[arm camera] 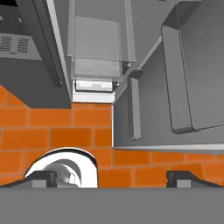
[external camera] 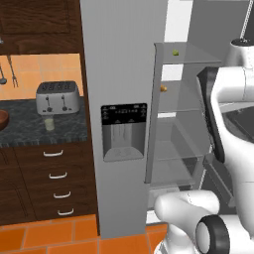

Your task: Grab a lemon wedge from the fridge and one ice cube from the ice bowl, and put them in the glass of lemonade.

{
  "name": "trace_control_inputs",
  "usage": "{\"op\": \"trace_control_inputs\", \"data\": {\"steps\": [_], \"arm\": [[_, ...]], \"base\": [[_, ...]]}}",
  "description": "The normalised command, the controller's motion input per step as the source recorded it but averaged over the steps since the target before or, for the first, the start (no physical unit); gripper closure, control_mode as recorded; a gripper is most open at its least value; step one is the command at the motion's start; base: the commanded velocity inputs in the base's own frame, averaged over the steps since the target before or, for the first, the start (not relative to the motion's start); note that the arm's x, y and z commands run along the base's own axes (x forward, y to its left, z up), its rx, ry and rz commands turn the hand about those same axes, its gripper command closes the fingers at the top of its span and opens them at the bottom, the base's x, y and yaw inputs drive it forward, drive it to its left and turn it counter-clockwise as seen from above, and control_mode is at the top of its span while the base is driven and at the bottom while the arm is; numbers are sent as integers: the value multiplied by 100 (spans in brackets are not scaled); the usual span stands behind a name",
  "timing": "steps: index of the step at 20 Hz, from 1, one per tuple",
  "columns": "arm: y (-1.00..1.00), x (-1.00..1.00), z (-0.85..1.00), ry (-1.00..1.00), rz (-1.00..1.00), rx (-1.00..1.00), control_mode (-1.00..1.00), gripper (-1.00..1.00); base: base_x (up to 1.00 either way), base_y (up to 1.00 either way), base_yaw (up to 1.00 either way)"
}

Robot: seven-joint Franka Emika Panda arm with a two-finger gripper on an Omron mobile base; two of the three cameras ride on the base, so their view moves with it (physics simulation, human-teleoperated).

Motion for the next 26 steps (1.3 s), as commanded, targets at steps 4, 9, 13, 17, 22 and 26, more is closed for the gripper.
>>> {"op": "trace_control_inputs", "data": {"steps": [4, 9, 13, 17, 22, 26], "arm": [[15, -44, 0, -8, -1, 2, -100, -100], [8, -14, 6, -3, -3, 0, -100, -100], [25, -18, 11, -11, 0, 0, -100, -100], [0, -15, 0, -3, -14, 0, -100, -100], [0, -5, 0, -1, -9, 0, 100, -100], [0, 0, 0, 0, 0, 0, 100, -100]], "base": [[0, 0, 0], [0, 0, 0], [0, 0, 0], [0, 0, 0], [-6, -2, -14], [3, -4, -30]]}}
